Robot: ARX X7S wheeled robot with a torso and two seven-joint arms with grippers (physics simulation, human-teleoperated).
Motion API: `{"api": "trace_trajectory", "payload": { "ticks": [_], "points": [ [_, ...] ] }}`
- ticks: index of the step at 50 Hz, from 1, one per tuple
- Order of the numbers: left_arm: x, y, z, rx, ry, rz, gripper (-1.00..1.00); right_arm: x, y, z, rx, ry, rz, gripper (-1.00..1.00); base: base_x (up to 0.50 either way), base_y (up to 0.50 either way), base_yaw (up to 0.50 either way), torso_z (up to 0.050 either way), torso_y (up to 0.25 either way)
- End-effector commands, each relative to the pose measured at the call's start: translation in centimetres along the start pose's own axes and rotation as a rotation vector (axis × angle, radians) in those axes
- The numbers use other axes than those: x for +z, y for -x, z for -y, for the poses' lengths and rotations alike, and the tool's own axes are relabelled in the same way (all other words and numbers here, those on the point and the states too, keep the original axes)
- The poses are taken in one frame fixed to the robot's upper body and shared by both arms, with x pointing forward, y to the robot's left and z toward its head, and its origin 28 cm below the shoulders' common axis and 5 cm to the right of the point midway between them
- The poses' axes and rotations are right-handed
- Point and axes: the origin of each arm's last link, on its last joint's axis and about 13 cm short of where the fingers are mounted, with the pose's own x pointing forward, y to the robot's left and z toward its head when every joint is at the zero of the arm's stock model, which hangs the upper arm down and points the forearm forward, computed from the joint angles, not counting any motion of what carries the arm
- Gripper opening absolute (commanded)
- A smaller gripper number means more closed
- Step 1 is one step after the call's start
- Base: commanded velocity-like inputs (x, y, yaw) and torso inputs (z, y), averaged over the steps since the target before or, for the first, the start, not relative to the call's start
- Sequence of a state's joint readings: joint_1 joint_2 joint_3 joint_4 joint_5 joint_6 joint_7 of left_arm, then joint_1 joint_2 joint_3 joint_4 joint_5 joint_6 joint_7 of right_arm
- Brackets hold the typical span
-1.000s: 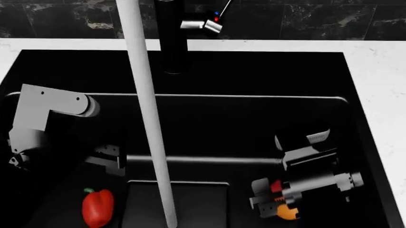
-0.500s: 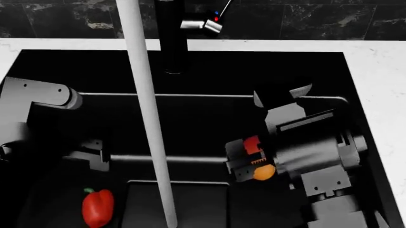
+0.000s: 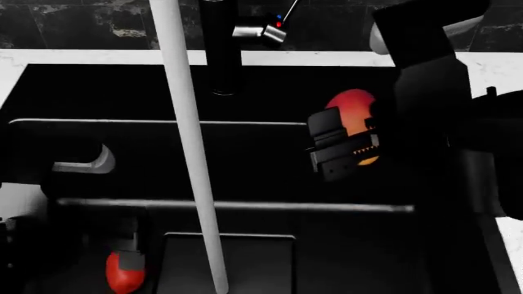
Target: Pick the eggplants and mangos from the sink and place them in one bowl. Place the bell pepper in the other bowl. Then turn off the sink faucet.
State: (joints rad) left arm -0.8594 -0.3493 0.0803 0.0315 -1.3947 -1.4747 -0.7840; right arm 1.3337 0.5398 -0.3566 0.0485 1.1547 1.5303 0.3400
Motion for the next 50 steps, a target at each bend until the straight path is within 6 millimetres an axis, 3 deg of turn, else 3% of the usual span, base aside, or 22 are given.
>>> {"api": "trace_trajectory", "payload": {
  "ticks": [1, 3, 15, 18, 35, 50],
  "points": [
    [0.6, 2.1, 0.5, -0.019, 0.021, -0.183, 1.00, -0.3, 3.1, -0.7, 0.001, 0.059, 0.018, -1.00, 0.00, 0.00, 0.00, 0.000, 0.000],
    [0.5, 2.4, 0.6, 0.002, 0.032, -0.190, 1.00, -1.6, 2.4, -1.0, 0.028, 0.055, -0.026, -1.00, 0.00, 0.00, 0.00, 0.000, 0.000],
    [-1.7, 2.6, 0.1, 0.092, 0.032, -0.340, 1.00, -3.2, 2.2, -1.1, 0.041, 0.037, -0.036, -1.00, 0.00, 0.00, 0.00, 0.000, 0.000],
    [-3.6, 2.5, 0.2, 0.098, 0.053, -0.412, 1.00, -3.3, 2.1, -1.0, 0.043, 0.036, -0.037, -1.00, 0.00, 0.00, 0.00, 0.000, 0.000],
    [-3.3, 0.1, -0.9, 0.129, 0.104, -0.425, 1.00, -3.9, 1.6, -0.9, 0.056, 0.028, -0.046, -1.00, 0.00, 0.00, 0.00, 0.000, 0.000],
    [-5.9, -3.2, -1.2, 0.131, 0.024, -0.530, 1.00, -4.3, 2.1, -0.9, 0.041, 0.010, -0.053, -1.00, 0.00, 0.00, 0.00, 0.000, 0.000]
  ]
}}
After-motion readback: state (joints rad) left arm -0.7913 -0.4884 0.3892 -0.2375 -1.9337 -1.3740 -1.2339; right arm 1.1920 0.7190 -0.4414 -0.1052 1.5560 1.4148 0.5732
